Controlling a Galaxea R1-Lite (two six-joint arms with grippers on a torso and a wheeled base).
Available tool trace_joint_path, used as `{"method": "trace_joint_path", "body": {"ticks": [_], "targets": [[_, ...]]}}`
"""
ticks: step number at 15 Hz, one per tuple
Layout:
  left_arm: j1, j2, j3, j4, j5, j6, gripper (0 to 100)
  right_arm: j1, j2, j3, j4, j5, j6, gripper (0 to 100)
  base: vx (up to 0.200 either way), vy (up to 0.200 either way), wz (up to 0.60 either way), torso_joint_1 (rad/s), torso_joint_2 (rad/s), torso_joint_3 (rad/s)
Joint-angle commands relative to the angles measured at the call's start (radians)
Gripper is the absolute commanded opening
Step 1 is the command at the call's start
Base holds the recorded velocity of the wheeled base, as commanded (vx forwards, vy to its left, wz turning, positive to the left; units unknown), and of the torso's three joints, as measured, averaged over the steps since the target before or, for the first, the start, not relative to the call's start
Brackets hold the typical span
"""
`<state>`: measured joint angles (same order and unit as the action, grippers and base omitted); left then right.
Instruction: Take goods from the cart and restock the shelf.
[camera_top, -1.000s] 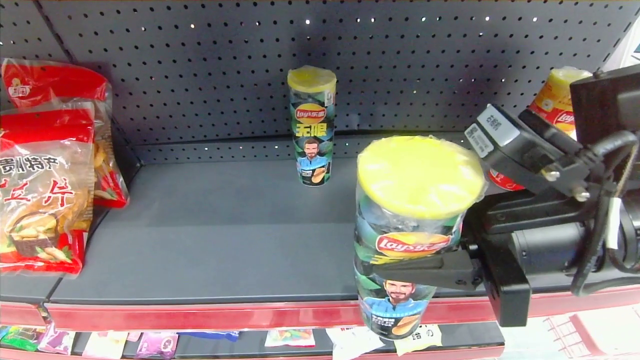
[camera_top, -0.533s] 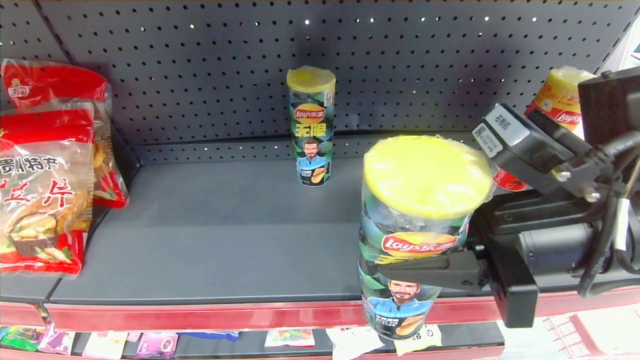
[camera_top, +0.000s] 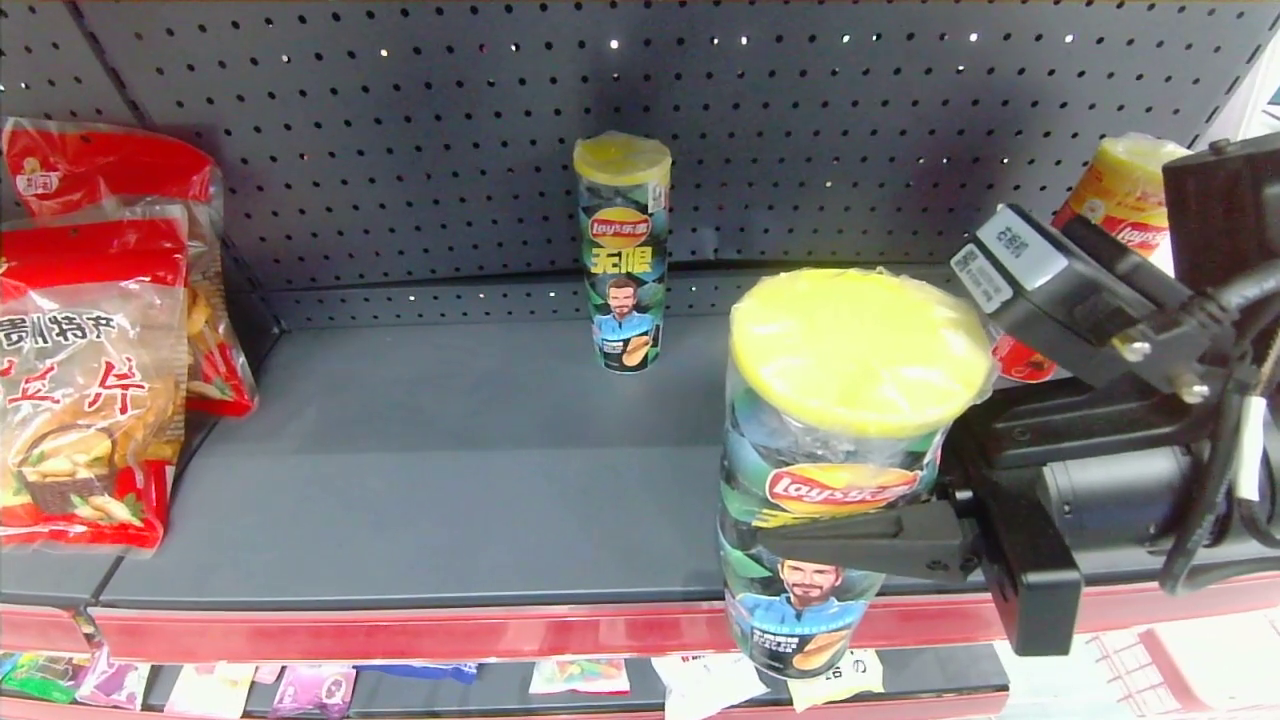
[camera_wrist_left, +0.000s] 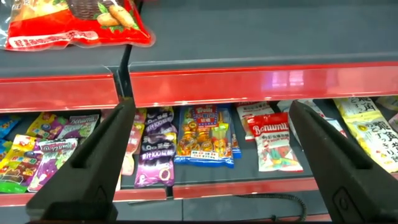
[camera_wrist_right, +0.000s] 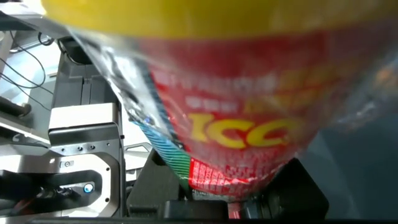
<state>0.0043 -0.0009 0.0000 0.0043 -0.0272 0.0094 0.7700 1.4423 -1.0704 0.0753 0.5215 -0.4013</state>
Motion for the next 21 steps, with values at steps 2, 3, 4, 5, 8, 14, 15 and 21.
{"method": "trace_joint_path", "body": {"ticks": [2, 3, 4, 5, 8, 14, 15, 21], "targets": [[0.000, 0.001, 0.000, 0.000, 0.000, 0.000, 100, -0.003, -0.003, 0.001, 0.000, 0.000, -0.001, 0, 0.000, 0.000, 0.00, 0.000, 0.00, 0.000], [0.000, 0.001, 0.000, 0.000, 0.001, 0.000, 100, -0.032, -0.003, 0.004, 0.000, 0.000, 0.001, 0, 0.000, 0.000, 0.00, 0.000, 0.00, 0.000], [0.002, 0.001, 0.000, 0.000, 0.000, 0.001, 100, -0.047, -0.005, 0.009, 0.000, 0.000, 0.001, 0, 0.000, 0.000, 0.00, 0.000, 0.00, 0.000], [0.000, 0.001, 0.000, 0.000, 0.000, 0.001, 100, -0.077, -0.023, 0.021, 0.000, -0.001, 0.009, 0, 0.000, 0.000, 0.00, 0.000, 0.00, 0.000], [0.000, 0.001, 0.000, 0.000, 0.000, 0.001, 100, -0.078, -0.068, 0.066, -0.002, 0.000, 0.027, 0, 0.000, 0.000, 0.00, 0.000, 0.00, 0.000], [0.000, 0.001, 0.000, 0.000, 0.001, 0.001, 100, -0.024, -0.091, 0.106, 0.000, -0.001, 0.025, 0, 0.100, 0.000, 0.00, 0.001, 0.00, 0.000], [0.002, 0.001, 0.000, 0.000, 0.000, 0.001, 100, -0.024, -0.092, 0.110, 0.000, 0.000, 0.027, 0, 0.200, 0.000, 0.00, 0.002, 0.00, 0.002], [0.002, 0.001, 0.000, 0.000, 0.000, 0.000, 100, -0.026, -0.096, 0.121, 0.000, 0.000, 0.025, 0, 0.067, 0.067, 0.00, -0.003, 0.00, 0.003]]}}
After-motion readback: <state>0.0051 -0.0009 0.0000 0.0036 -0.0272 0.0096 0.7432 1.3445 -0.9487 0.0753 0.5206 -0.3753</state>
